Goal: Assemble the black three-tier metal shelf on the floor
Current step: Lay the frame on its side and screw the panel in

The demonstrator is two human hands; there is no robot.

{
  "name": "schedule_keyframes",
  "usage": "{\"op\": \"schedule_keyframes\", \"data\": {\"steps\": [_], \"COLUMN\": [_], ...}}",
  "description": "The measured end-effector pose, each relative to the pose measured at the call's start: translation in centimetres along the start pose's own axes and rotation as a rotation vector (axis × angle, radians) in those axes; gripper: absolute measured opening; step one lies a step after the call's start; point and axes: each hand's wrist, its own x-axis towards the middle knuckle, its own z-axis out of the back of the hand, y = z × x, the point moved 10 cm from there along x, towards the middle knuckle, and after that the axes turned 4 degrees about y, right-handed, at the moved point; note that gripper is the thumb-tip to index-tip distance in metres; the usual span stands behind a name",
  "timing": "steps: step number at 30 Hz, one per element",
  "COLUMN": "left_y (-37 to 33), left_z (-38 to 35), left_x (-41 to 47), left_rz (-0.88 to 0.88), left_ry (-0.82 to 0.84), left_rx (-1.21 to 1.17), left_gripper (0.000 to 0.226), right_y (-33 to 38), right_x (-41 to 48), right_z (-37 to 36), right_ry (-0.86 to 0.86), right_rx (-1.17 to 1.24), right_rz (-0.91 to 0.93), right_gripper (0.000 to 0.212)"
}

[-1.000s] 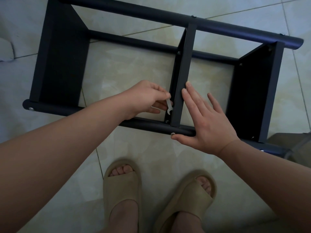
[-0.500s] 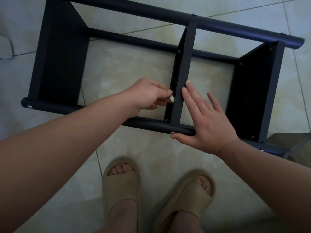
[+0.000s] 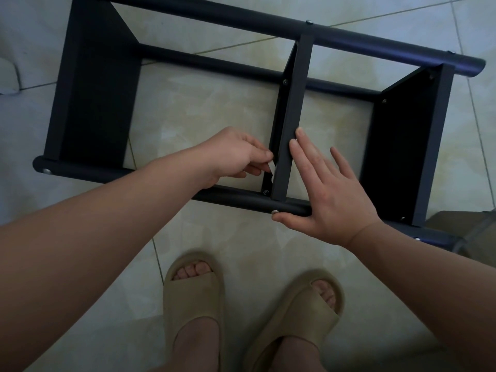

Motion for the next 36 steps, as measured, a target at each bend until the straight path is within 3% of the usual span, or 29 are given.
{"op": "schedule_keyframes", "data": {"steps": [8, 20, 36], "left_y": [-0.1, -0.5, -0.2], "left_z": [-0.6, -1.4, -1.0], "left_x": [0.0, -0.2, -0.9], "left_rz": [-0.003, -0.029, -0.064], "left_ry": [0.014, 0.092, 0.246], "left_rx": [-0.043, 0.042, 0.199], "left_gripper": [0.008, 0.019, 0.014], "right_y": [0.0, 0.0, 0.0], "right_x": [0.0, 0.0, 0.0], "right_z": [0.0, -0.1, -0.2], "right_ry": [-0.001, 0.006, 0.016], "right_rx": [-0.001, -0.001, 0.002], "right_rz": [0.001, 0.002, 0.004], "right_gripper": [0.109, 0.110, 0.110]}}
